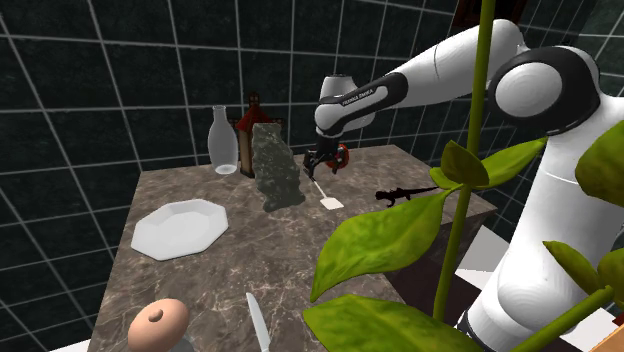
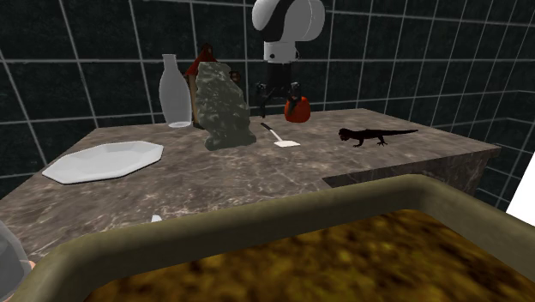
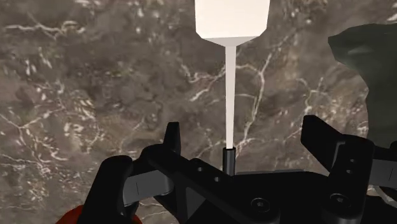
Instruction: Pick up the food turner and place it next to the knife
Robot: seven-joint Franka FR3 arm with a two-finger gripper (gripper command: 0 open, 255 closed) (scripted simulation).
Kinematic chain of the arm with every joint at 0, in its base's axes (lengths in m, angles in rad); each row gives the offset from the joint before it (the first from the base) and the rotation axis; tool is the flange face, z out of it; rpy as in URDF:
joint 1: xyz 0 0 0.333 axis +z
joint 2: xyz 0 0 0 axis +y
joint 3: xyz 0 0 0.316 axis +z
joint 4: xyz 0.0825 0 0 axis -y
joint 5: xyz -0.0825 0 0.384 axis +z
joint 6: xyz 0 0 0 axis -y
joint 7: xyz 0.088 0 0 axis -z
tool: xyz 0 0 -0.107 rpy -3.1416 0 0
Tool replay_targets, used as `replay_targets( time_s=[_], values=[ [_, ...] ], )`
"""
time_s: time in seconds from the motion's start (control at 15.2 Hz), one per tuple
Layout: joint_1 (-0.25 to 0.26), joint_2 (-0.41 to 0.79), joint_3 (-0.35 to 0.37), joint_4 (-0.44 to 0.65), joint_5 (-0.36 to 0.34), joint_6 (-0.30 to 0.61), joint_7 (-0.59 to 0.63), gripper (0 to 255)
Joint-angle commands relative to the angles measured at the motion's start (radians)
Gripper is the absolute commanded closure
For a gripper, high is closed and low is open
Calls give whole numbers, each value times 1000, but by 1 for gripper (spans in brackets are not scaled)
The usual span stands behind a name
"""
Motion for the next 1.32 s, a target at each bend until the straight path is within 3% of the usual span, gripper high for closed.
replay_targets(
  time_s=[0.0,0.53,0.99,1.06,1.25],
  values=[
    [-3,57,-2,45,5,16,8,0],
    [-5,114,-1,15,10,103,4,0],
    [-5,114,-1,15,11,103,4,0],
    [-5,114,-1,15,11,103,4,255],
    [-5,114,-1,15,11,103,4,255]
  ],
)
